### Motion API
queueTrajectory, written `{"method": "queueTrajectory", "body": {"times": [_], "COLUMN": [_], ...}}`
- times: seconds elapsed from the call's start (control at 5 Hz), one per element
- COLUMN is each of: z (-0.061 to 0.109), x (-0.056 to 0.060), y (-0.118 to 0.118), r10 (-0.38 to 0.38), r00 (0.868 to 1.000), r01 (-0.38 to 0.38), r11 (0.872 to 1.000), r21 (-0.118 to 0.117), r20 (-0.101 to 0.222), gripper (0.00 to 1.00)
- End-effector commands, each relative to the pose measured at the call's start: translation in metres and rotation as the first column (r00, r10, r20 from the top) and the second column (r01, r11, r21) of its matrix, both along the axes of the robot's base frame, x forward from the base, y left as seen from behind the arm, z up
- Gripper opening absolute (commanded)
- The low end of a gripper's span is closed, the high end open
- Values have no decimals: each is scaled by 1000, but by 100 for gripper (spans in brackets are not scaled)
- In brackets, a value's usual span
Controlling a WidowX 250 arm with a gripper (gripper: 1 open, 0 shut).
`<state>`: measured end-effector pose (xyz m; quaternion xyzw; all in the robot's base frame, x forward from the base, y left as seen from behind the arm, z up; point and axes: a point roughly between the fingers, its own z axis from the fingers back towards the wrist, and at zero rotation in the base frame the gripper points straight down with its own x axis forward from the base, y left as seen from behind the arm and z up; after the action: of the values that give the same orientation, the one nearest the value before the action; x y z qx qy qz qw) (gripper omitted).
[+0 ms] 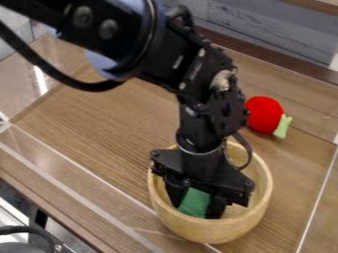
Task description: Remove the green block from the brown bowl and put it on the table
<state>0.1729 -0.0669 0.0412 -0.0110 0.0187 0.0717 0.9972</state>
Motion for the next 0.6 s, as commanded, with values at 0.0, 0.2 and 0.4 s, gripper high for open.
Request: {"method": "queueTrajectory", "body": {"times": [0.0, 0.2, 0.4], "z": [3, 2, 7], "x": [1, 1, 5], "y": [-6, -13, -7], "r10": [20, 45, -7], "r00": [1000, 999, 1000], "r01": [-20, -45, 7], "r11": [1000, 999, 1000], "r21": [-9, -13, -18], "r20": [13, 12, 13], "gripper": [0, 0, 0]}}
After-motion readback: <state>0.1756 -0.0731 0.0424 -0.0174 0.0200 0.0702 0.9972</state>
